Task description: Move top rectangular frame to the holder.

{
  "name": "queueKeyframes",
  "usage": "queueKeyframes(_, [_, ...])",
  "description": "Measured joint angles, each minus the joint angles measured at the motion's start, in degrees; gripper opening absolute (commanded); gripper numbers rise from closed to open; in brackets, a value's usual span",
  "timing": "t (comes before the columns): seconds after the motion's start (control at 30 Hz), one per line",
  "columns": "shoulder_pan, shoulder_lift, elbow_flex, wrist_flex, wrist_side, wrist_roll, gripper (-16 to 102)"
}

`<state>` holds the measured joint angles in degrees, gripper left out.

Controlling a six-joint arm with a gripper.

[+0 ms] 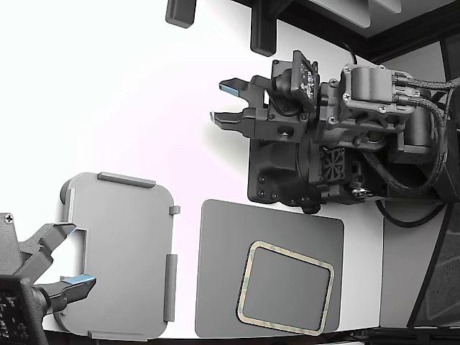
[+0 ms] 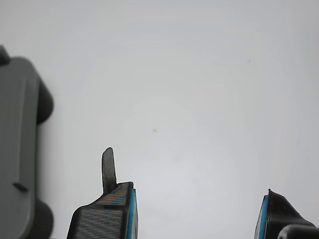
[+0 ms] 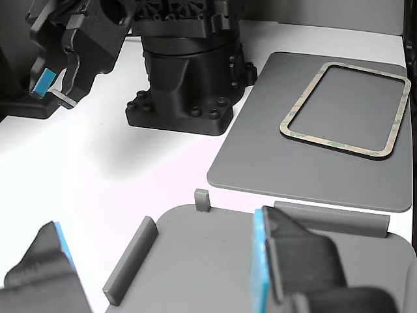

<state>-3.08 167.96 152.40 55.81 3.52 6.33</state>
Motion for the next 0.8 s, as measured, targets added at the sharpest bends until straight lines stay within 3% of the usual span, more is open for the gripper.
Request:
queueKeyframes(0.4, [0.0,-0.09,-0.44,0.0,-0.79,-0.62,100])
queueKeyframes(0.63, [2.2,-7.82,-9.76,0.26,-4.75,-5.8,99])
queueKeyframes(0.8, [7.12,-12.04,-17.58,5.01,-6.24,-10.81,100])
